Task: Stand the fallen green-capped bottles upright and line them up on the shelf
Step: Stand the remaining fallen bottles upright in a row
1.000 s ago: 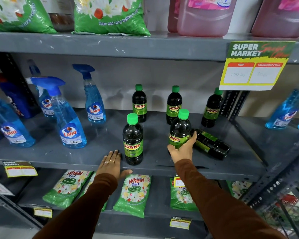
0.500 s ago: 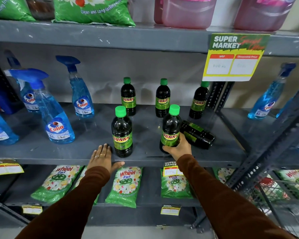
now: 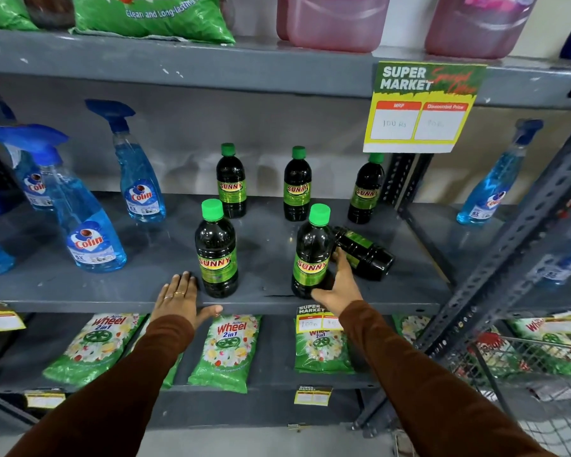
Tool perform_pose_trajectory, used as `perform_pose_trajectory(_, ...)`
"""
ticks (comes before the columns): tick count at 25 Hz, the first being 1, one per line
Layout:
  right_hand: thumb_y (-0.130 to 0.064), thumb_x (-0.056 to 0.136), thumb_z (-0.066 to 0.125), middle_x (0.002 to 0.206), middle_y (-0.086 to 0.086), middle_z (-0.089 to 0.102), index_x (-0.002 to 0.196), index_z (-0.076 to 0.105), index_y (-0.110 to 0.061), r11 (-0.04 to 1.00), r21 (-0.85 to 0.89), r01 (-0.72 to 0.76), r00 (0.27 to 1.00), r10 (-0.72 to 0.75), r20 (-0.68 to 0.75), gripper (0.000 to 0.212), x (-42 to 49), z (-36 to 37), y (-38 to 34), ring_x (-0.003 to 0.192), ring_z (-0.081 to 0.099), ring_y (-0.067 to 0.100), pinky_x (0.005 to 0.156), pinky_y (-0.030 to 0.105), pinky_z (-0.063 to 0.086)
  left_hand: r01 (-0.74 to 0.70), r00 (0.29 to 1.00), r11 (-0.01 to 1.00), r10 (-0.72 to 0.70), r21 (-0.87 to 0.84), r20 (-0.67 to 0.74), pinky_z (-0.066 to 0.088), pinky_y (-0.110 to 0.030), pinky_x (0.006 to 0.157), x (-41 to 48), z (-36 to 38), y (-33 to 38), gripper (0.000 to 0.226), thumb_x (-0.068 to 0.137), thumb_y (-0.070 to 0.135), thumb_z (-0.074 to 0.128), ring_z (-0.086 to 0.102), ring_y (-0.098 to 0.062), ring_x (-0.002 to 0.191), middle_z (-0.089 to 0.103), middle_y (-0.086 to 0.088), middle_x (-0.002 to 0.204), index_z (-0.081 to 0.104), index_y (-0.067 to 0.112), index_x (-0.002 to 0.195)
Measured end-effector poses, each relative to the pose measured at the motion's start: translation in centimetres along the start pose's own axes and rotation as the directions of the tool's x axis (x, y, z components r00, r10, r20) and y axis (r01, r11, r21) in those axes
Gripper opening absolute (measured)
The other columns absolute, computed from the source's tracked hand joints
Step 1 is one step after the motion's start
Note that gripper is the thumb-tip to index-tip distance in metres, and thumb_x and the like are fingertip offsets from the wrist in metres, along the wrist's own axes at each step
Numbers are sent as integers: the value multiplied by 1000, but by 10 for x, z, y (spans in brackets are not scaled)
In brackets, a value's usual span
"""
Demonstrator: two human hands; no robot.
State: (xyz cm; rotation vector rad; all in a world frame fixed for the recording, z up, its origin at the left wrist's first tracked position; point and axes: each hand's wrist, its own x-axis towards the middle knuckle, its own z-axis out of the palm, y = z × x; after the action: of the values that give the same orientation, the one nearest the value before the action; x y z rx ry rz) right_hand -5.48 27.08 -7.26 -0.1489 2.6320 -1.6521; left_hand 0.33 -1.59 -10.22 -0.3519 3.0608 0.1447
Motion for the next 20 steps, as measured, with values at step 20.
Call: perform_pose_trajectory(20,-8,71,72,141,30,30,140,16,3,999,30,-18,813,32,-581,89,41,-32,10,133,26,41,114,43,20,55,998,997,-55,-61,1,5,-36,120,0,-2,6,149,26,95,-10,7,-22,146,10,-9,158,11,7,145)
